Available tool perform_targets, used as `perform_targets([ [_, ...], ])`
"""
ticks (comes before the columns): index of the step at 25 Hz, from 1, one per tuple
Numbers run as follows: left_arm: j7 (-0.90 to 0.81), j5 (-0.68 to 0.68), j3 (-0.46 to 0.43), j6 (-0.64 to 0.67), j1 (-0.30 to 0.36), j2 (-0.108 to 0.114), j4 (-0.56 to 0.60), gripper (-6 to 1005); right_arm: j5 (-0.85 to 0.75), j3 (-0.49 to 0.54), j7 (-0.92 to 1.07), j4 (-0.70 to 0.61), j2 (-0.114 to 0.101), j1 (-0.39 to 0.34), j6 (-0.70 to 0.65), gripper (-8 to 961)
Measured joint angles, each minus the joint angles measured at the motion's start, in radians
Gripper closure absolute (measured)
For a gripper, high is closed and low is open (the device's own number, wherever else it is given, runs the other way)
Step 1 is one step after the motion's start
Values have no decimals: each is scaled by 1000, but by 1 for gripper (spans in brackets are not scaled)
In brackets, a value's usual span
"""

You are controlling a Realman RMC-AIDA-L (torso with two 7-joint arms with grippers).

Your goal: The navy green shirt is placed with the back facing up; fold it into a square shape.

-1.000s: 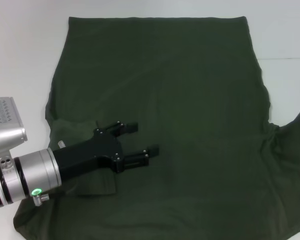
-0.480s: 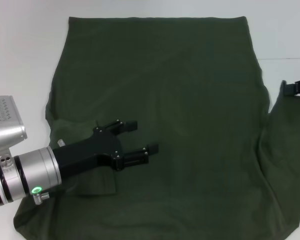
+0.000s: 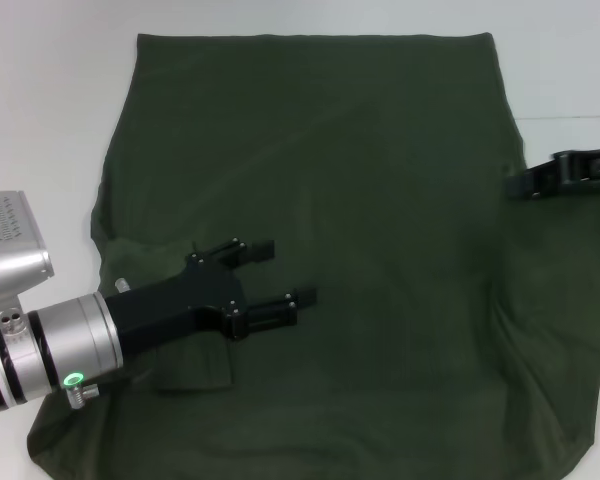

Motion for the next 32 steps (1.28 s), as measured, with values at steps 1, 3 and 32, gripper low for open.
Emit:
perform_targets([
  [1,0,0,-1,0,0,0,0,92,1,-11,-2,10,9,9,6,865],
  [3,0,0,-2,0,0,0,0,92,1,-52,-6,40,24,30,21,864],
  [32,7,0,-3,3,-4,0,0,92,-11,-69,106,54,-47,-155,53,221],
])
